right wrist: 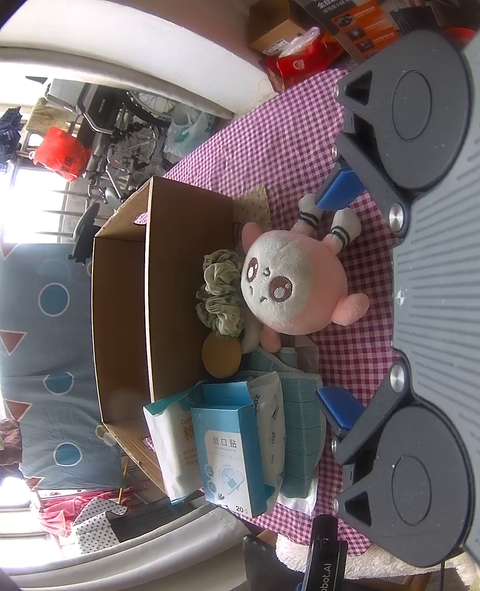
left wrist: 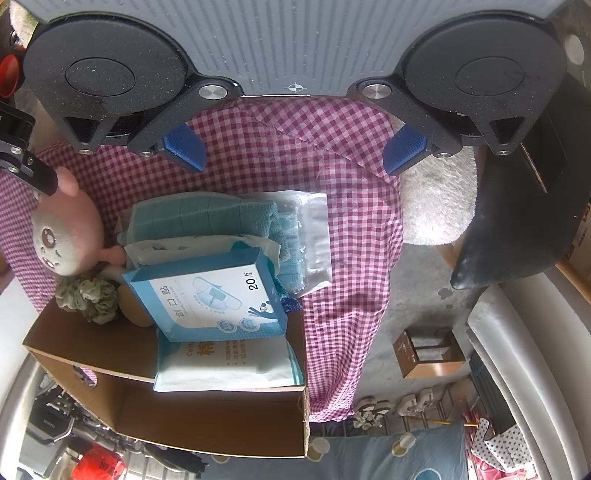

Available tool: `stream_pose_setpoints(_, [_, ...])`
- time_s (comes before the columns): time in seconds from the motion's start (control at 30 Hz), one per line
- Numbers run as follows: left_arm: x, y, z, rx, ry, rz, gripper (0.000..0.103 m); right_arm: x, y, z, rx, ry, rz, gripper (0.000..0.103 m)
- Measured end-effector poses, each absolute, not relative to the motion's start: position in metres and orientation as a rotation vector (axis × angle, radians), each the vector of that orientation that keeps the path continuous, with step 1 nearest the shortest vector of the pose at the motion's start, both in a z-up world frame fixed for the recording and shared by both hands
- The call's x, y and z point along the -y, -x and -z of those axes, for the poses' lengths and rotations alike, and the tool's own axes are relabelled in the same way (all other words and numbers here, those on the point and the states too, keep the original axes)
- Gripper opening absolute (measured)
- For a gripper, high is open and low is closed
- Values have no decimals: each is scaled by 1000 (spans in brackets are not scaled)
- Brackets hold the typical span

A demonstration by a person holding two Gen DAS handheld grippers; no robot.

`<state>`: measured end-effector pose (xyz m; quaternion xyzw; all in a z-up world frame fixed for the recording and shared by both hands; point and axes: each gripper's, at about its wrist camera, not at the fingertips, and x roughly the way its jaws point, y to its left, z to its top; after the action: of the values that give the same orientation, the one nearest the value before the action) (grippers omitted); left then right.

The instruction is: Organize soft objects

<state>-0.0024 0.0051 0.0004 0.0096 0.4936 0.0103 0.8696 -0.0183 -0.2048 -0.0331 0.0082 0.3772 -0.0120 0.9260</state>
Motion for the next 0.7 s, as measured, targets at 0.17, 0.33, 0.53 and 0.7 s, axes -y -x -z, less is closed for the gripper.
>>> stream_pose_setpoints(0.17, [-5, 2, 0, -1033, -20, -21, 103, 205, 19, 33, -775, -19, 24, 103])
stream_pose_setpoints(0.33, [-5, 2, 0, -1033, -20, -22, 103, 205, 19, 33, -775, -19, 24, 103])
stream_pose_setpoints(0.53, [-5, 3, 0, -1033, -21, -22, 103, 205, 18, 33, -774, -19, 26, 103])
stream_pose_setpoints(0.7, [-5, 3, 1, -1033, -21, -21, 103, 207, 19, 34, -771, -21, 32, 103])
